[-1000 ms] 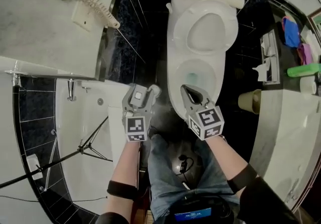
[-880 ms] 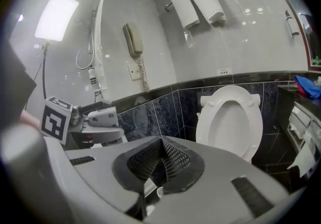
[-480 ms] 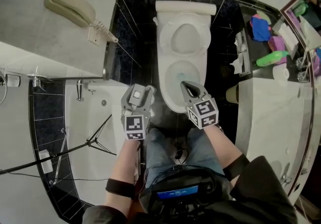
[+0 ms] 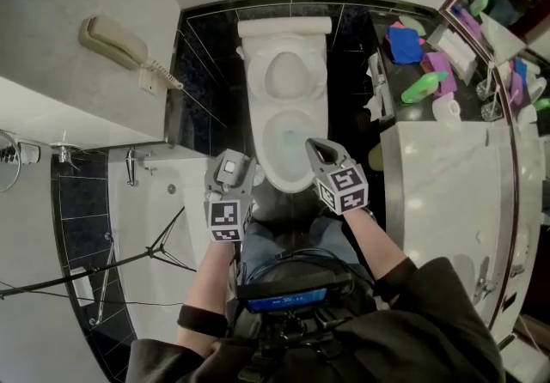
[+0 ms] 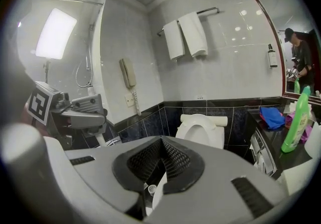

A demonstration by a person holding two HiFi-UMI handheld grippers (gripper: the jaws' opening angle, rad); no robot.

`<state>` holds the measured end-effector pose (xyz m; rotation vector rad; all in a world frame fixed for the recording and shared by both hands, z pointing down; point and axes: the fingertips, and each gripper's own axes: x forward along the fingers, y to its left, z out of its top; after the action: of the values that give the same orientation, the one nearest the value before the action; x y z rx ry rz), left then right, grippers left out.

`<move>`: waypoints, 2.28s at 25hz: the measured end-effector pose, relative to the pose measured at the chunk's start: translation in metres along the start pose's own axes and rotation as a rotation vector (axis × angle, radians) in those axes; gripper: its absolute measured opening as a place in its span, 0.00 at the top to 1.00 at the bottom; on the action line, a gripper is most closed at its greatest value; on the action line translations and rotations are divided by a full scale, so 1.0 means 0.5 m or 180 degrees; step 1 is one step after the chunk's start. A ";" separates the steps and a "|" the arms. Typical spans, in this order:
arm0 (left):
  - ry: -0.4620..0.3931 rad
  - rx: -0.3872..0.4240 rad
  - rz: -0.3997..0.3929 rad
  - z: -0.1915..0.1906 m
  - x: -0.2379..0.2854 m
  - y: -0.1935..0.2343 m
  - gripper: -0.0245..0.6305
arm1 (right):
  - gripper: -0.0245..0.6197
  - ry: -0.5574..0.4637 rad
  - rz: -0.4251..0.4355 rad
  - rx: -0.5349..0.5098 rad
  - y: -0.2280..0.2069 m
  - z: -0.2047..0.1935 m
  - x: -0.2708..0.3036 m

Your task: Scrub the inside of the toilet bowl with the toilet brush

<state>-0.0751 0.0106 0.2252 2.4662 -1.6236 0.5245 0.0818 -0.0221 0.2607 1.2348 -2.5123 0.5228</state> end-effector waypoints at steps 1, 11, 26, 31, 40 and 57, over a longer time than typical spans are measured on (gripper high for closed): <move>-0.0009 0.0009 -0.0030 0.004 0.002 -0.011 0.59 | 0.95 -0.0012 -0.0022 0.0006 -0.007 0.000 -0.010; -0.0041 0.0109 -0.0278 0.027 0.027 -0.091 0.59 | 0.95 -0.0025 -0.0154 0.0118 -0.059 -0.016 -0.069; -0.0120 0.0140 -0.0363 0.038 0.037 -0.117 0.59 | 0.95 -0.0055 -0.0229 0.0139 -0.082 -0.023 -0.087; -0.0114 0.0075 -0.0324 0.040 0.036 -0.126 0.59 | 0.95 -0.0053 -0.0247 0.0134 -0.095 -0.035 -0.093; -0.0085 0.0117 -0.0289 0.023 0.057 -0.151 0.59 | 0.95 -0.0059 -0.0121 0.0158 -0.118 -0.042 -0.106; -0.0062 0.0031 -0.0522 -0.199 0.282 -0.176 0.59 | 0.95 -0.0068 -0.0373 0.0235 -0.239 -0.229 0.059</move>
<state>0.0346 -0.0446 0.3750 2.5895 -1.4117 0.4875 0.1717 -0.0593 0.3977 1.4117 -2.4393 0.5812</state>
